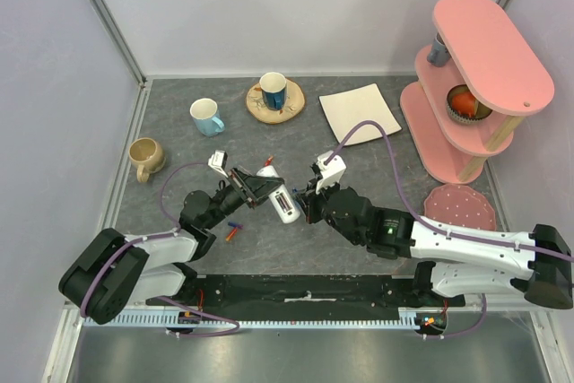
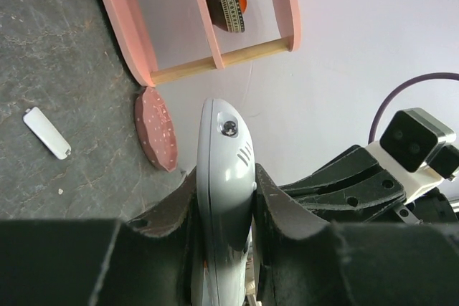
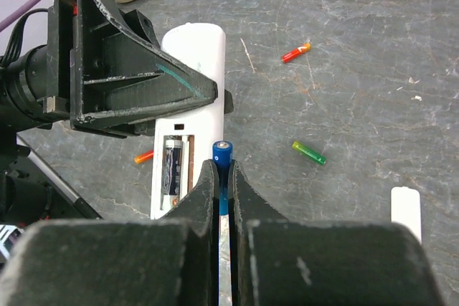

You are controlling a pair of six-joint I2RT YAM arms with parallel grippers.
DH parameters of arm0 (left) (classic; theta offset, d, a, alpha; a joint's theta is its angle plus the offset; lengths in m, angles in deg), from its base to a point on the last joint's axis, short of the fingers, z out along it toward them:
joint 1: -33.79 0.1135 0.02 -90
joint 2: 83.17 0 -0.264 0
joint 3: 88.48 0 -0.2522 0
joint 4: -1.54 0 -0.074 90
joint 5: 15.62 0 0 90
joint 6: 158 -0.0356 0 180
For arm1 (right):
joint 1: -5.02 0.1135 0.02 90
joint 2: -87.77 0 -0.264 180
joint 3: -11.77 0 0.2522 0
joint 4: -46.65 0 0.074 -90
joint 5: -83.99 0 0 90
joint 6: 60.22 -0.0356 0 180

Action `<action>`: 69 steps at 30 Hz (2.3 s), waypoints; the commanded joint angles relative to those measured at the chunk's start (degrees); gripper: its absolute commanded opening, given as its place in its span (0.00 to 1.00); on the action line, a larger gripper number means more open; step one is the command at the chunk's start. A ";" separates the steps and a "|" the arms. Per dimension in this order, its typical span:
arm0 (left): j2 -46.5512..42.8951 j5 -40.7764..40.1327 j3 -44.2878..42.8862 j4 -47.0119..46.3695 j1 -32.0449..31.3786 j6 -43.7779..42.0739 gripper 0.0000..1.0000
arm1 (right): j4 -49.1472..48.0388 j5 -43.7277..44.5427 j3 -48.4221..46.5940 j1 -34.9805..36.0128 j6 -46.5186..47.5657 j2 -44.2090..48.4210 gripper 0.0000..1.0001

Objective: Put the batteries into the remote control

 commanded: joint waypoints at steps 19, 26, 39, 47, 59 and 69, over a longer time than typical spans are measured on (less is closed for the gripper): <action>-0.08 0.58 -3.66 0.78 -2.42 3.18 0.02 | -5.28 5.07 -4.27 3.20 5.56 -3.33 0.00; -0.70 0.31 -3.75 1.13 -2.51 3.01 0.02 | -4.49 4.45 -3.83 3.37 5.47 -3.24 0.00; -2.37 0.31 -5.15 1.92 -2.51 2.13 0.02 | 2.53 2.08 -4.35 3.46 4.77 -4.12 0.00; -3.43 0.14 -5.59 2.19 -2.51 1.25 0.02 | 10.08 -0.03 -7.95 3.46 3.63 -5.96 0.00; -3.69 0.84 -7.26 1.84 -2.51 -0.07 0.02 | 15.89 0.14 -9.98 3.46 0.20 -7.29 0.22; -4.13 1.10 -6.47 2.01 -2.51 -0.42 0.02 | 16.95 0.67 -10.95 3.46 -0.59 -7.37 0.34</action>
